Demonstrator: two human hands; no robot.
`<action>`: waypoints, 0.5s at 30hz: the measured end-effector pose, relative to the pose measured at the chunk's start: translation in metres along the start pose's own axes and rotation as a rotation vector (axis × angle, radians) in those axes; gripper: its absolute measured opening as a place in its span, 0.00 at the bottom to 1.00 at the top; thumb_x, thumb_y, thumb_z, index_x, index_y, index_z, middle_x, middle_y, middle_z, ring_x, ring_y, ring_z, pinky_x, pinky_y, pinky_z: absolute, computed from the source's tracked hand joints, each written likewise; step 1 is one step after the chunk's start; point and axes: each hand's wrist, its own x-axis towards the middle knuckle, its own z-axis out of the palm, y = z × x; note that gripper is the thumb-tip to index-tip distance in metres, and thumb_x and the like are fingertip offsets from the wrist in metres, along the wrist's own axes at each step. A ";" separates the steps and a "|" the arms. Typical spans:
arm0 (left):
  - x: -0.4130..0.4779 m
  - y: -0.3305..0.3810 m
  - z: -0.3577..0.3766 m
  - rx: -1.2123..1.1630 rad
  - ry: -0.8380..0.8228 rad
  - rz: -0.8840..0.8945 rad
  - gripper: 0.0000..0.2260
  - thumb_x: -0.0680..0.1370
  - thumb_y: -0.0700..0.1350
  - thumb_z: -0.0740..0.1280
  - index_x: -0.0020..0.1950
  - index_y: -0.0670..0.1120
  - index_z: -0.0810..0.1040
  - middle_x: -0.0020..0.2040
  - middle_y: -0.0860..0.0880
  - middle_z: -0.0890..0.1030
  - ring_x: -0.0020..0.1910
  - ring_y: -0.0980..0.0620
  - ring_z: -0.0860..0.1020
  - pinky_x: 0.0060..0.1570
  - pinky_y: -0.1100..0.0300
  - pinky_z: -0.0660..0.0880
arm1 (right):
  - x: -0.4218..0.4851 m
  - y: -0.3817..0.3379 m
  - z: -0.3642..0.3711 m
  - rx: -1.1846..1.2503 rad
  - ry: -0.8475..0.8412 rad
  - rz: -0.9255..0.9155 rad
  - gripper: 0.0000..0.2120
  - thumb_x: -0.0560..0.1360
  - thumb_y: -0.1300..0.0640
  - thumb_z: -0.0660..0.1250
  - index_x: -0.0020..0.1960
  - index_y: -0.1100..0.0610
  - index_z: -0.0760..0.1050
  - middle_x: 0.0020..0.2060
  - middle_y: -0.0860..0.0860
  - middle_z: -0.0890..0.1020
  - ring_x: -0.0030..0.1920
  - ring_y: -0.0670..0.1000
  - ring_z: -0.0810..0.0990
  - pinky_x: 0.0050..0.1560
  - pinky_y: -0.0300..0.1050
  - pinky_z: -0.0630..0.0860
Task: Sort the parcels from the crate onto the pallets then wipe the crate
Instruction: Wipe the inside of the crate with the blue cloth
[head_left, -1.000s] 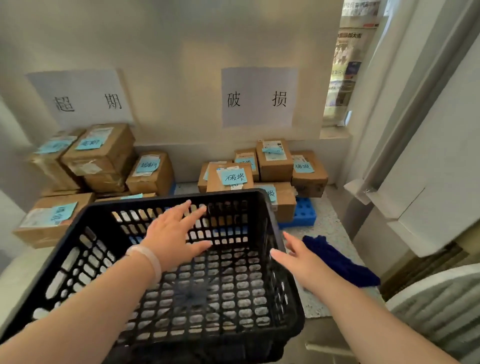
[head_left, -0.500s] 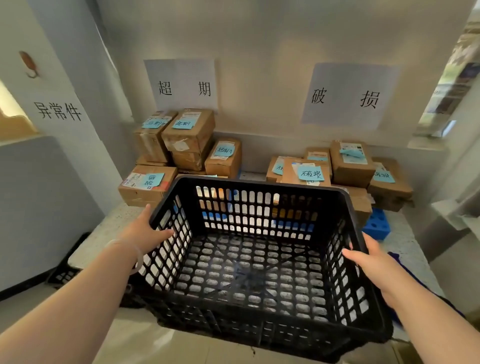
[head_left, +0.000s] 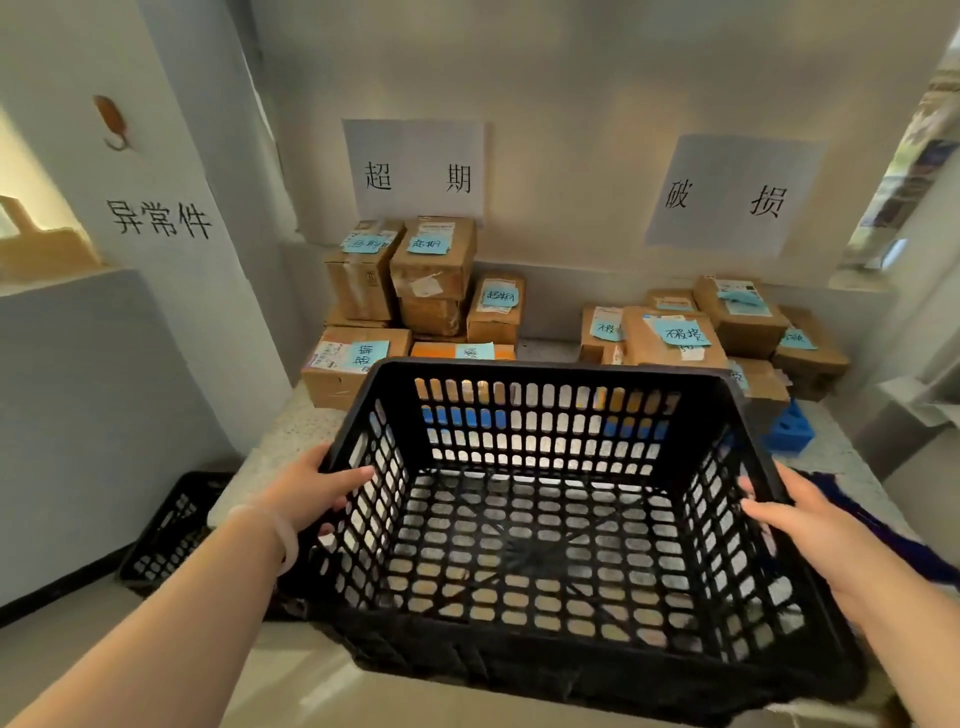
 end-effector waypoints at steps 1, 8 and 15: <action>-0.002 -0.015 -0.020 -0.028 -0.001 -0.009 0.15 0.75 0.49 0.73 0.60 0.49 0.75 0.41 0.45 0.79 0.39 0.49 0.77 0.31 0.57 0.74 | -0.010 -0.005 0.017 0.010 -0.013 -0.007 0.31 0.78 0.60 0.66 0.77 0.44 0.60 0.70 0.48 0.72 0.58 0.52 0.72 0.56 0.54 0.68; -0.025 -0.098 -0.161 -0.029 0.189 0.002 0.14 0.75 0.44 0.73 0.59 0.49 0.76 0.36 0.47 0.78 0.34 0.49 0.76 0.29 0.57 0.73 | -0.061 -0.029 0.162 -0.008 -0.149 -0.105 0.32 0.78 0.60 0.67 0.77 0.44 0.60 0.66 0.49 0.74 0.53 0.51 0.75 0.55 0.54 0.70; -0.065 -0.161 -0.281 -0.026 0.369 -0.010 0.14 0.75 0.51 0.73 0.58 0.52 0.75 0.44 0.47 0.81 0.44 0.48 0.79 0.38 0.52 0.78 | -0.083 -0.054 0.296 -0.015 -0.329 -0.163 0.33 0.76 0.53 0.70 0.76 0.43 0.59 0.70 0.47 0.70 0.66 0.56 0.72 0.65 0.64 0.70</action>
